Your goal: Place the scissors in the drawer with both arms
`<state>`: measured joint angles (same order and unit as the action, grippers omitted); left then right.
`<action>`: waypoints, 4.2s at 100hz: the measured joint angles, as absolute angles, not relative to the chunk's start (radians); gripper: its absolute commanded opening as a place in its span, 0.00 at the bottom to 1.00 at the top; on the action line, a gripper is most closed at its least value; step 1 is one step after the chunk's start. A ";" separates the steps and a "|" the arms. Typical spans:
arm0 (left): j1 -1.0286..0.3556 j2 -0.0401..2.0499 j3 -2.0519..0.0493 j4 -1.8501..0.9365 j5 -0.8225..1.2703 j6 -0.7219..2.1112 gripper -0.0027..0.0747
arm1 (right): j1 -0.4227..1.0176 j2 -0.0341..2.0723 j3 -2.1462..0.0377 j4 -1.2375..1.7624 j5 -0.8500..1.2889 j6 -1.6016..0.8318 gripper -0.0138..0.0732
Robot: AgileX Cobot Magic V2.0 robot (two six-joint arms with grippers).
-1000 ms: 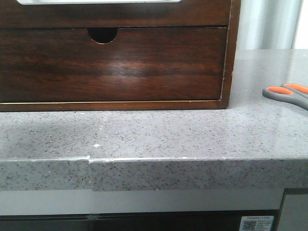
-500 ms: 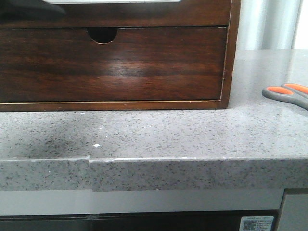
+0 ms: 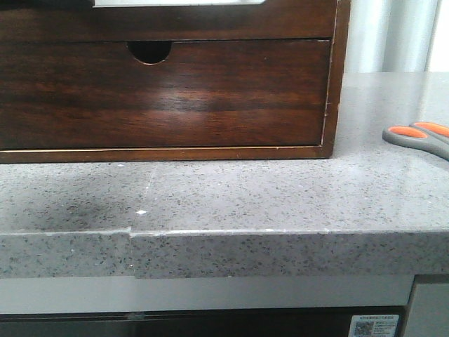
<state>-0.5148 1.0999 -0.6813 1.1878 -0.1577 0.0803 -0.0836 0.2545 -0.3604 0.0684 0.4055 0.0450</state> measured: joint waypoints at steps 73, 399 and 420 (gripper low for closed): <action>-0.521 0.894 -0.535 1.192 -0.214 0.080 0.01 | -0.084 0.254 -0.360 0.068 0.405 0.045 0.10; -0.521 0.296 -0.428 0.874 -0.491 -0.009 0.37 | -0.014 1.575 -1.222 0.105 1.049 -0.005 0.63; -0.521 0.296 -0.428 0.874 -0.491 -0.009 0.37 | 0.010 1.589 -1.222 0.107 1.037 -0.005 0.63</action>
<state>-0.5208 0.2962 -0.4276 0.8745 -0.4906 -0.0092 0.0096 1.5890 -1.2223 0.1069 1.0367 -0.0053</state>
